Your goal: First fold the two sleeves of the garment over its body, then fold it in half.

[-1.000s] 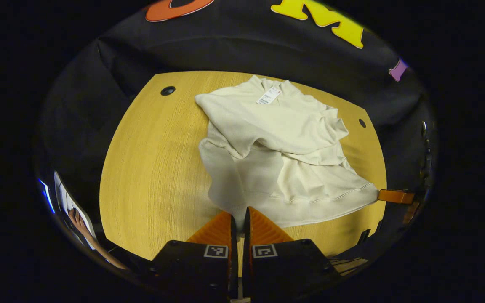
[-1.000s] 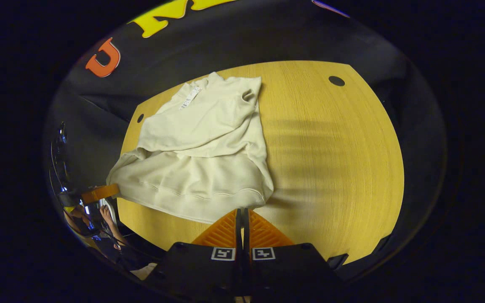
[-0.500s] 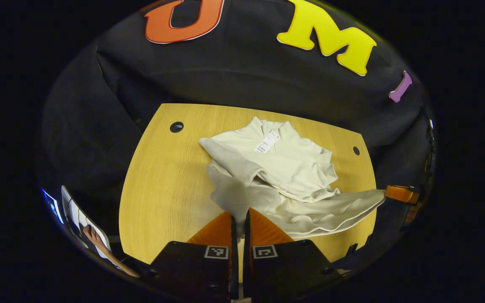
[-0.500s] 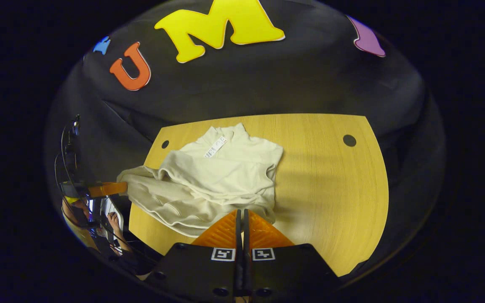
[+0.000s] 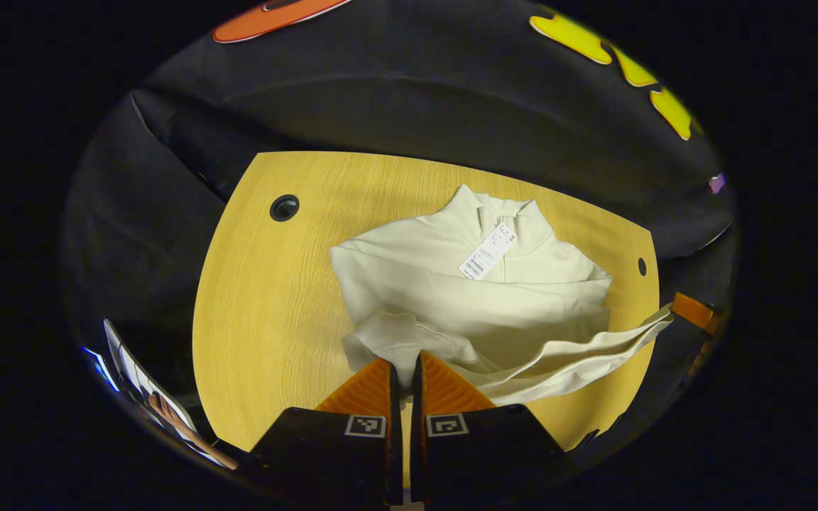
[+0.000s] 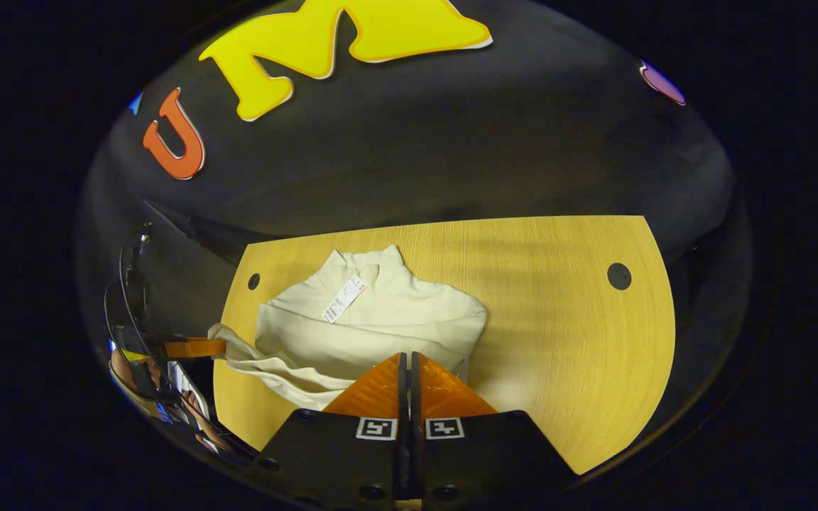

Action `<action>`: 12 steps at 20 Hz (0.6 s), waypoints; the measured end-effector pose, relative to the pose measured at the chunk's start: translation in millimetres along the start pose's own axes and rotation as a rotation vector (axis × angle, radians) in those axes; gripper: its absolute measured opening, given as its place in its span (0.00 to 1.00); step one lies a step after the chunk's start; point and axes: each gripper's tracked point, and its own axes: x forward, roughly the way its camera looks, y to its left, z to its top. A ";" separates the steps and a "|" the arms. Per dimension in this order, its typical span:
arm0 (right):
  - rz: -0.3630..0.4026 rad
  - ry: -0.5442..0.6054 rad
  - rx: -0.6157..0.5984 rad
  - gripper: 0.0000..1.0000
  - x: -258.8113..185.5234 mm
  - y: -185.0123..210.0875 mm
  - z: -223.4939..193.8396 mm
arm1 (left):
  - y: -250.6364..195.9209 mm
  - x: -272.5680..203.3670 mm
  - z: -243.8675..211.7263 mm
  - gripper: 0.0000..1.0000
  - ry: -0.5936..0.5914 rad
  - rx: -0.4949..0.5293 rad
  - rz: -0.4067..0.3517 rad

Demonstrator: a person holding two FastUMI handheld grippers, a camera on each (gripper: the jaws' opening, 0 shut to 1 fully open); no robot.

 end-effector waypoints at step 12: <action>-0.066 -0.010 0.045 0.00 134.2 -29.1 22.8 | -11.7 111.1 26.4 0.15 0.088 -0.111 -0.181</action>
